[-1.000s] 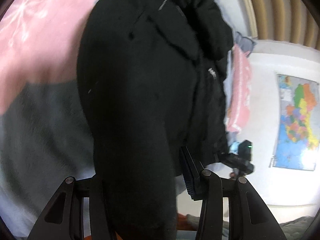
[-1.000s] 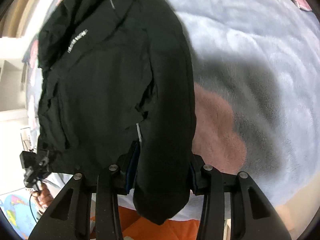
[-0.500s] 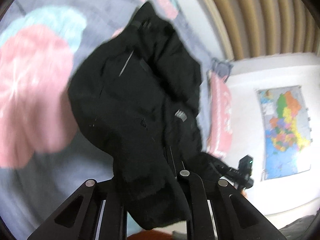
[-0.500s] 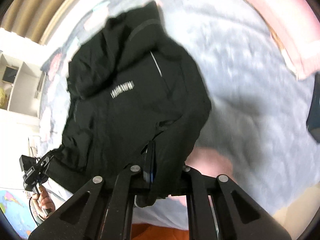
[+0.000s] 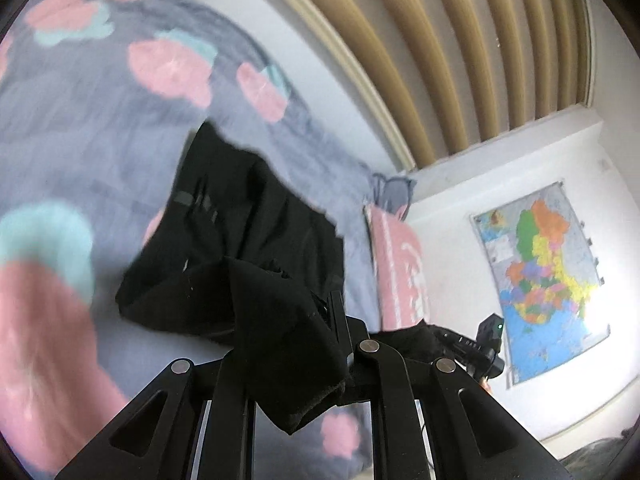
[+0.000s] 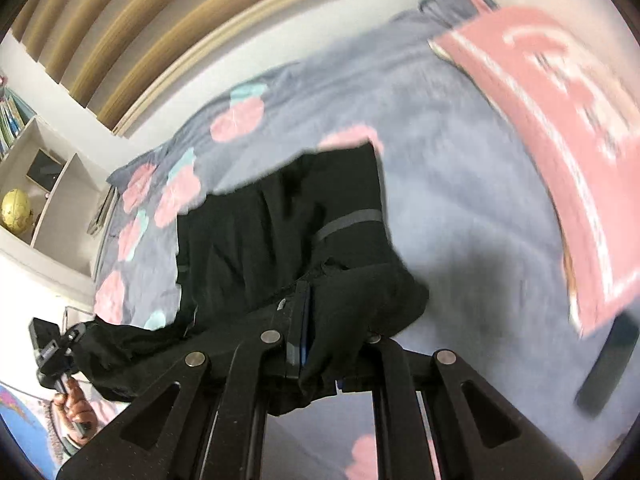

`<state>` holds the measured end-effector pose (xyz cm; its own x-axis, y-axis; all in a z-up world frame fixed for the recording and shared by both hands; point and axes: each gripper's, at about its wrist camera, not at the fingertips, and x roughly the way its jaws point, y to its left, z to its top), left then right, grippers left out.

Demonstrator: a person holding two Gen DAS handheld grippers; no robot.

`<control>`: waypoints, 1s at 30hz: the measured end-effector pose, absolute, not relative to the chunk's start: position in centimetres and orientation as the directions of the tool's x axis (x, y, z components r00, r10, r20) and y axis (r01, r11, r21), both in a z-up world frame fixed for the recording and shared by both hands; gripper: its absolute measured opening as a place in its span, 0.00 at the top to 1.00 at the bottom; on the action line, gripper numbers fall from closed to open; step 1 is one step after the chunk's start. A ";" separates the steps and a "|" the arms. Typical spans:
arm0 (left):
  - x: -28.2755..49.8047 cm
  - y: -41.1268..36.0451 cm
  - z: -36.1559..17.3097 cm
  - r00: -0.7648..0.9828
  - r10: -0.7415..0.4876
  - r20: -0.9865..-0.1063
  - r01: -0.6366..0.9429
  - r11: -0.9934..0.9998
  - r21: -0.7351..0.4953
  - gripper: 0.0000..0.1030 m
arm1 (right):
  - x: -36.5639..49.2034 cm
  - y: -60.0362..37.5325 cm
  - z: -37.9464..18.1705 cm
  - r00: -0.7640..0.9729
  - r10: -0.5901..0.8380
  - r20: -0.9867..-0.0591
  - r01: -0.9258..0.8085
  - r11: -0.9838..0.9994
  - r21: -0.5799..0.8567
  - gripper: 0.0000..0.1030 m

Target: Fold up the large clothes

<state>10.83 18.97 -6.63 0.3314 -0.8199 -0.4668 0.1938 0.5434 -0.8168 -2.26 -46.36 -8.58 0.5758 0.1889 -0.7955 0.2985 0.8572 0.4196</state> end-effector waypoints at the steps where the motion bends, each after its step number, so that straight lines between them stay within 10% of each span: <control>1: 12.2 18.7 -6.0 0.345 -0.818 -0.460 0.197 0.542 -0.817 0.86 | -1.2 -46.5 -8.0 0.581 0.180 -0.794 0.296 0.861 0.412 0.88; 9: 25.2 14.8 -6.4 0.393 -0.774 -0.496 0.177 0.593 -0.785 0.85 | 11.6 -48.9 -8.6 0.560 0.131 -0.818 0.337 0.866 0.369 0.88; 30: 41.4 7.7 -27.1 0.223 -0.603 -0.766 -0.082 0.771 -0.631 0.83 | 28.2 -51.7 -31.1 0.233 0.162 -0.959 0.462 0.849 0.256 0.88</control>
